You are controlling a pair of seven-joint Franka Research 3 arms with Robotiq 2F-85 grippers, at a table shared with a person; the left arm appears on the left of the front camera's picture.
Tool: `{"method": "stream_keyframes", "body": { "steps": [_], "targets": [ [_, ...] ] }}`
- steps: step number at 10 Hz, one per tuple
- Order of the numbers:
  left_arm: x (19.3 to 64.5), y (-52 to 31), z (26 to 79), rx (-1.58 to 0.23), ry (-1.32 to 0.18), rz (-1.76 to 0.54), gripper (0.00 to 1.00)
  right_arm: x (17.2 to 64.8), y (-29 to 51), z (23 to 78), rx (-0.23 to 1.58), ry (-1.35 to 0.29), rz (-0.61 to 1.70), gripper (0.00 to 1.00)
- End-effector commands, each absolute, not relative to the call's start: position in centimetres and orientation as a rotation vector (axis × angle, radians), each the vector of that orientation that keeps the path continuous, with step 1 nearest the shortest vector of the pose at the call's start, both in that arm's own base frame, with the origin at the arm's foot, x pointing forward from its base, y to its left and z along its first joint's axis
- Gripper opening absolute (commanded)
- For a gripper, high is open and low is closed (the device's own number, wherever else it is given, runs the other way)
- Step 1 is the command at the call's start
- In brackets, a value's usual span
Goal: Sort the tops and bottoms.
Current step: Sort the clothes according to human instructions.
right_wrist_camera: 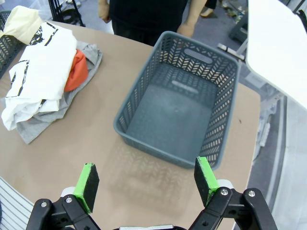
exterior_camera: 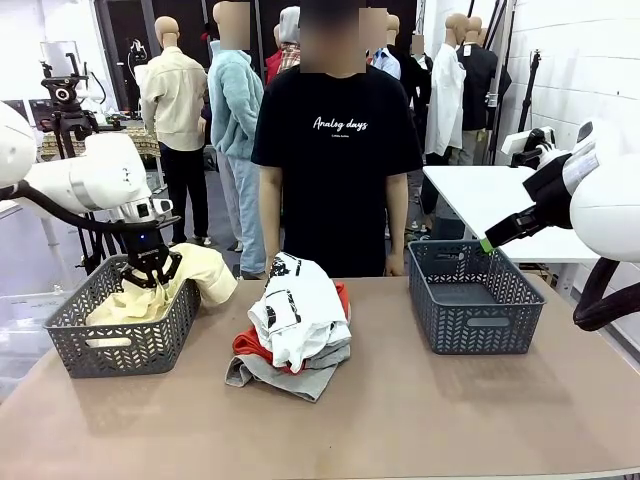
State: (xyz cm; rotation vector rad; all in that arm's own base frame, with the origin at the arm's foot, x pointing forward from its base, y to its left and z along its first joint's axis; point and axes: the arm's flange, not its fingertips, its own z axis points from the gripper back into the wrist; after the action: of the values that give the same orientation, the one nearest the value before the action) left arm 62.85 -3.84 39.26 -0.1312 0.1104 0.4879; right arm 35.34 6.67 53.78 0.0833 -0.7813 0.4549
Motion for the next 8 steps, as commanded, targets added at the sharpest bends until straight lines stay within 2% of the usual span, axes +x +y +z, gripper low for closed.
{"method": "stream_keyframes", "body": {
  "steps": [1, 3, 7, 8],
  "targets": [
    [60.7, -2.8, 39.3, -0.147, 0.096, 0.495, 0.00, 35.5, 6.6, 53.6, 0.085, -0.781, 0.458, 1.00],
    [61.0, -1.4, 41.2, -0.084, 0.056, 0.491, 0.00, 35.5, 6.6, 53.6, 0.085, -0.781, 0.458, 1.00],
    [61.8, -0.7, 42.8, -0.037, -0.012, 0.461, 0.76, 35.5, 6.6, 53.6, 0.085, -0.781, 0.458, 1.00],
    [61.9, -0.4, 43.3, -0.019, -0.018, 0.462, 0.76, 35.5, 6.6, 53.6, 0.085, -0.781, 0.458, 1.00]
  ]
}}
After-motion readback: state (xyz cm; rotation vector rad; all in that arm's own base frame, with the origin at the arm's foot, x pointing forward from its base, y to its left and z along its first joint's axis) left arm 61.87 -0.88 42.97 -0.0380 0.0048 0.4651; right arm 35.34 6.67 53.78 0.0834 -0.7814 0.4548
